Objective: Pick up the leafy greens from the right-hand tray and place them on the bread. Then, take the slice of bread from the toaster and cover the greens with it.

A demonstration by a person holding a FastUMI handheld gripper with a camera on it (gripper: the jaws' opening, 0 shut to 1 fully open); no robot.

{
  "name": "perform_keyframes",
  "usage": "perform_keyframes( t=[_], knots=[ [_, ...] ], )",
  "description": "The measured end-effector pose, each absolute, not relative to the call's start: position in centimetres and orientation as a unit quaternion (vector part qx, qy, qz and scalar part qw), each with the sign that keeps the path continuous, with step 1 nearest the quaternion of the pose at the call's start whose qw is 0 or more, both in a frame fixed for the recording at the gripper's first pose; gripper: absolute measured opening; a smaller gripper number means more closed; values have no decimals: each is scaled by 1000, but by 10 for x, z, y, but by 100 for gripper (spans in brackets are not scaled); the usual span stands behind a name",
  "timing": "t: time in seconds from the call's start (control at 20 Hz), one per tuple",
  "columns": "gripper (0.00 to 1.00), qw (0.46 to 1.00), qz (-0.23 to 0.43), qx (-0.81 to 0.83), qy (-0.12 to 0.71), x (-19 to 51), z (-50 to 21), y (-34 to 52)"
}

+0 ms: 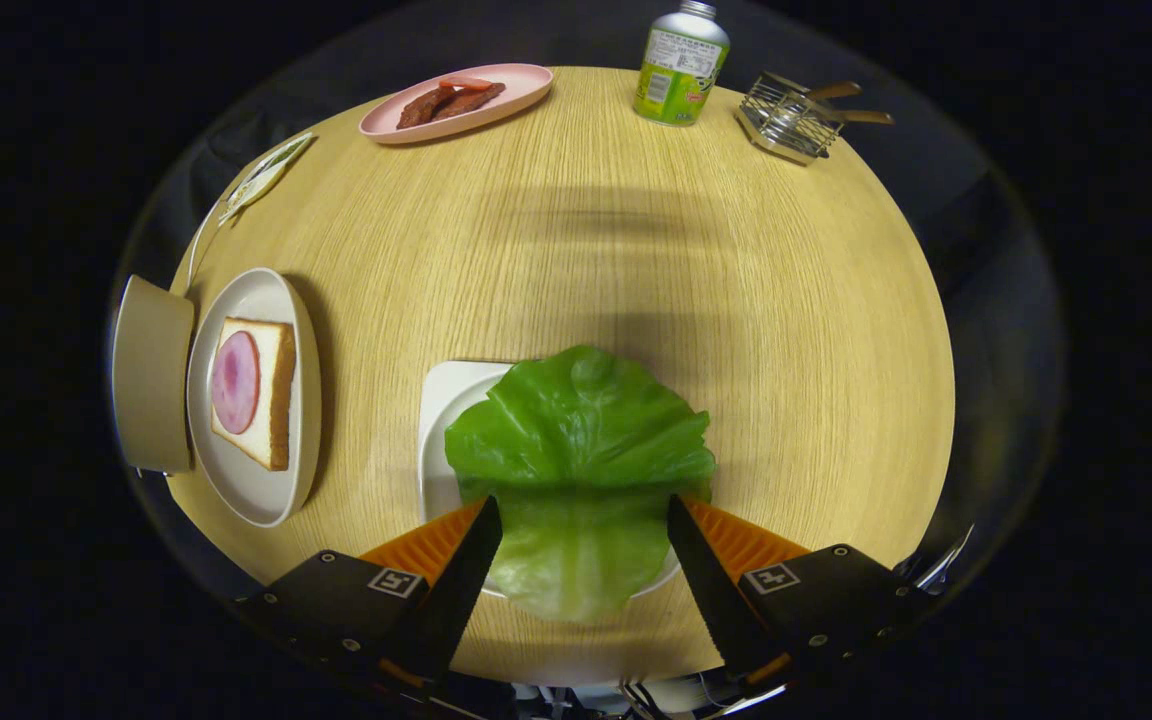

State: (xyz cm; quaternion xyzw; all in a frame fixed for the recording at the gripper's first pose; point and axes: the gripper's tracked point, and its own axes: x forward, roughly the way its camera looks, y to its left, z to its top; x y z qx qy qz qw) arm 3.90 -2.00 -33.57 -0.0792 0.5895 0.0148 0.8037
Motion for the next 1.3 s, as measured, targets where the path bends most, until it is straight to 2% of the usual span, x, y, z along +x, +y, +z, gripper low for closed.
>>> perform_keyframes(
  t=[0.15, 0.2, 0.35, 0.65, 0.8, 0.9, 1.05, 1.3],
  knots=[
    [97, 795, 19, -60, 603, 38, -339, -17],
    [91, 797, 18, -58, 601, 40, -338, -17],
    [84, 796, 24, -64, 601, 41, -339, -18],
    [48, 797, 23, -62, 600, 42, -338, -19],
    [18, 799, 13, -52, 599, 43, -338, -20],
    [6, 801, -5, -34, 598, 43, -337, -20],
    [1, 808, -9, -40, 587, 45, -331, -20],
    [1, 812, 0, -28, 583, 39, -310, -12]
  ],
)
